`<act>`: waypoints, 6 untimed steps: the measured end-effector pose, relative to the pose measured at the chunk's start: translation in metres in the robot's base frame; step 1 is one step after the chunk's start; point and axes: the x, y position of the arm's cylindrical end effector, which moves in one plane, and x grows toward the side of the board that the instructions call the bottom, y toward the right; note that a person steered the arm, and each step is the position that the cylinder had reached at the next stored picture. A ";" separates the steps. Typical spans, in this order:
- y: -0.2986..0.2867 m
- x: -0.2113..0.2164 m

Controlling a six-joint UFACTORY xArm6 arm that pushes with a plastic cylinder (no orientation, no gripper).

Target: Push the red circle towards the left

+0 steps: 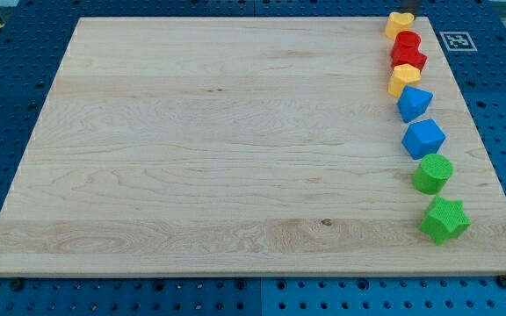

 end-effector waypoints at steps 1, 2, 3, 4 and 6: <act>0.034 0.012; 0.037 0.062; 0.036 0.084; 0.033 0.092; -0.002 0.094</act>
